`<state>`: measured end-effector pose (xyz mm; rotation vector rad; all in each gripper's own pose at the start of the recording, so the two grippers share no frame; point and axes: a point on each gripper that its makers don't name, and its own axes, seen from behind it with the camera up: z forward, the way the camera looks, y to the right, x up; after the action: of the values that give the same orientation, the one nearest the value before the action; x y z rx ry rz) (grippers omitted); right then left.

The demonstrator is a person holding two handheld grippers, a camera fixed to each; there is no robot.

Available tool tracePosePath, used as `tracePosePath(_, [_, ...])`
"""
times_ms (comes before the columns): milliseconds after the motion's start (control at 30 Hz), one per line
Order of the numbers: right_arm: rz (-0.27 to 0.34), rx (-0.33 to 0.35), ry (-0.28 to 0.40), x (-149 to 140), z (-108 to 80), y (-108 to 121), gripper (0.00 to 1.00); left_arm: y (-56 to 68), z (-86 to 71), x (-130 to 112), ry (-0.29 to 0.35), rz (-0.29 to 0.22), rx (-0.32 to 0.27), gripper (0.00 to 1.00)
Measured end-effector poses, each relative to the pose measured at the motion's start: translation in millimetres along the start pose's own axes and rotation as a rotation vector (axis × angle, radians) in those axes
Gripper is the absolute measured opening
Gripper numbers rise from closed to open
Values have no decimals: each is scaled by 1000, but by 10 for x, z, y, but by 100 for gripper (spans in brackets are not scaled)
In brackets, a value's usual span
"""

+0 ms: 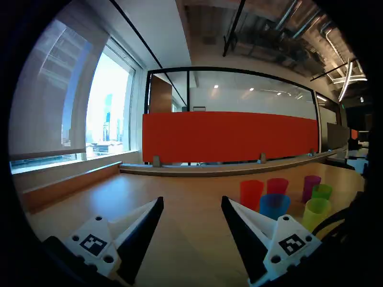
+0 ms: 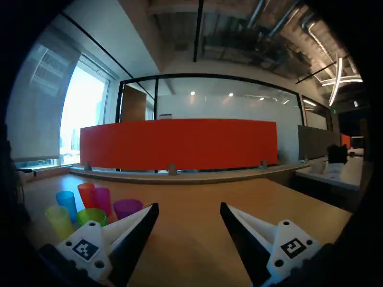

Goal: Pour water

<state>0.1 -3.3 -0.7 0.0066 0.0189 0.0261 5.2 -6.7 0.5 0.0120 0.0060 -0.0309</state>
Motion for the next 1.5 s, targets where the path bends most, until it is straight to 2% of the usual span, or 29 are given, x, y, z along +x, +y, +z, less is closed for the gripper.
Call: tracePosePath(1500, [-15, -2, -5, -10, 0, -24, 100, -3, 1, -3, 0, 0, 0, 89])
